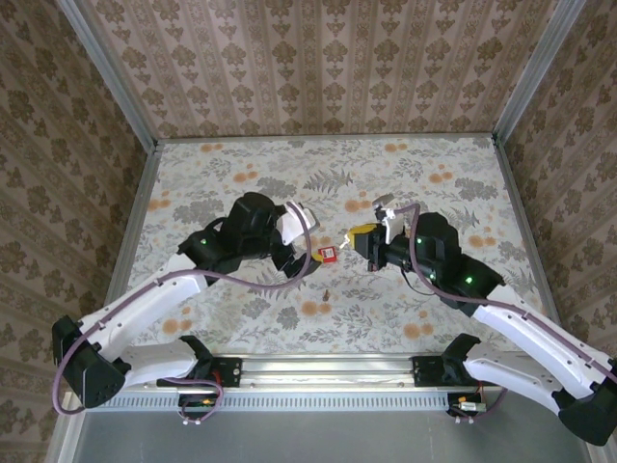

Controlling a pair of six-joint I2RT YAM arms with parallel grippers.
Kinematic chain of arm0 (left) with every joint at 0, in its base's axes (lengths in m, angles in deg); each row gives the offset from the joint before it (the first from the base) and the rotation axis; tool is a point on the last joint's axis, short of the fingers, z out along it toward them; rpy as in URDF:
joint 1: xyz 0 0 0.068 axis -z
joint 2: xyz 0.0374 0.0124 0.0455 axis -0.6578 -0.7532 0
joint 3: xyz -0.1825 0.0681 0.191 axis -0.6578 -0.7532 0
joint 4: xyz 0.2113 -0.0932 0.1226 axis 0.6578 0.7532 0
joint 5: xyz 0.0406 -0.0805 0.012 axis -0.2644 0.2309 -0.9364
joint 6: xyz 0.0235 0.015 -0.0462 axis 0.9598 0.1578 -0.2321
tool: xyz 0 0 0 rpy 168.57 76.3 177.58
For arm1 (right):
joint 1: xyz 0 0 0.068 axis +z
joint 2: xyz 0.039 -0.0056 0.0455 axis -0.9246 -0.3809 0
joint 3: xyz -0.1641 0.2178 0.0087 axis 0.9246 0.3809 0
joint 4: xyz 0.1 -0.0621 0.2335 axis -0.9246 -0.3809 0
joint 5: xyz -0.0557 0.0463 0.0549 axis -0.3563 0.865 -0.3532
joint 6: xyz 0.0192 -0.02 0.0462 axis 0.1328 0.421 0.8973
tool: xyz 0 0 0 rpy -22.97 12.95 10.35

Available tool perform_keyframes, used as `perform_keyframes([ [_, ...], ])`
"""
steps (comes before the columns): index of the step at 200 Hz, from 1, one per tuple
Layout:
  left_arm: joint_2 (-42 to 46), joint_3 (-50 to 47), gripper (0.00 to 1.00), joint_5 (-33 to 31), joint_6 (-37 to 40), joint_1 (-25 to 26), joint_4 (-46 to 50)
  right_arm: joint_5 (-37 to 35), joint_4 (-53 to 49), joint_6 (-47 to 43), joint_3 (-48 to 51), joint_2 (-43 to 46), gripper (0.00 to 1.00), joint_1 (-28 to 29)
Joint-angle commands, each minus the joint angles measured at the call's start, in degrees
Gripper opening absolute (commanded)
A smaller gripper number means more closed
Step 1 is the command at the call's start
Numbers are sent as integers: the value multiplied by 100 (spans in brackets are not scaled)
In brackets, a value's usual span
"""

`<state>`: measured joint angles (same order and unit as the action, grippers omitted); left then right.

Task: Unlock with the key

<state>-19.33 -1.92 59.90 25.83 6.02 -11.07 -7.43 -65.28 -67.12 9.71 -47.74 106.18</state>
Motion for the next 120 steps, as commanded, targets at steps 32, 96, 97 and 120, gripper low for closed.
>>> perform_keyframes([
  [32,-425,-86,75,-1788,-40,-17,-1338,-1462,-227,525,325,537,0,-272],
  [96,-2099,1123,100,-1829,435,152,242,-1444,-493,1003,660,596,0,-851],
  [97,-2134,1147,100,-1826,439,153,278,-1432,-493,1003,661,595,0,-860],
  [120,-3007,1801,91,-1513,629,157,1277,-1247,-533,999,736,652,0,-1036],
])
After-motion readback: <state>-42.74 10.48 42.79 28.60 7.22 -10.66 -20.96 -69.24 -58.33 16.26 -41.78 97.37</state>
